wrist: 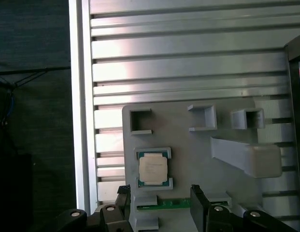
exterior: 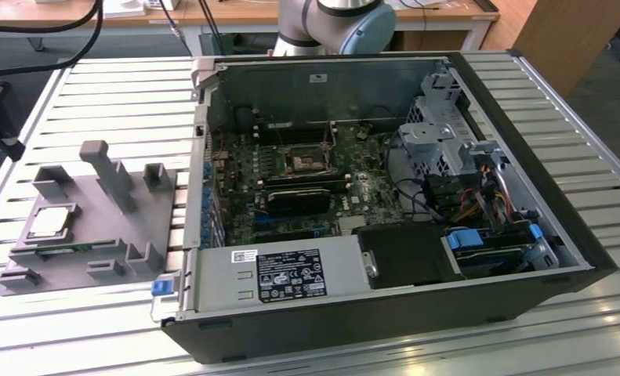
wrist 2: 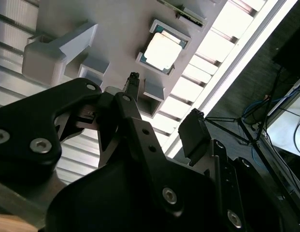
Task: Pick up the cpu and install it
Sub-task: 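Pick up the cpu and move it towards the insertion slot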
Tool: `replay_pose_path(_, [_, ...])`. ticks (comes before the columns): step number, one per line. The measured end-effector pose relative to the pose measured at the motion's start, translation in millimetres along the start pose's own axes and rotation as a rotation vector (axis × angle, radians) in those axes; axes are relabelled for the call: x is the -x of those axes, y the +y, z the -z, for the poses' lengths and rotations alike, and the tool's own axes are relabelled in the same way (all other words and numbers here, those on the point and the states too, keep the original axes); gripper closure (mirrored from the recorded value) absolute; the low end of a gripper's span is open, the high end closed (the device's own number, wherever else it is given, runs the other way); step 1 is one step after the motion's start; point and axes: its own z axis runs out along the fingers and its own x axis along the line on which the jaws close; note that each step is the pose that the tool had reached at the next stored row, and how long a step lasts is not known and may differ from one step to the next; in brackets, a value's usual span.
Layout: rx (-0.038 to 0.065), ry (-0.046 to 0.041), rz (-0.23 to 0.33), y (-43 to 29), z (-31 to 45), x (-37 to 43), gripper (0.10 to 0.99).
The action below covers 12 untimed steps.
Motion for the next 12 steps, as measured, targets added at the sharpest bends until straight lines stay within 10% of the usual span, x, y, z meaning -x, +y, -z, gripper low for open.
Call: replay_pose_path(12, [0.000, 0.0008, 0.003, -1.3, -5.6, 0.2, 0.475])
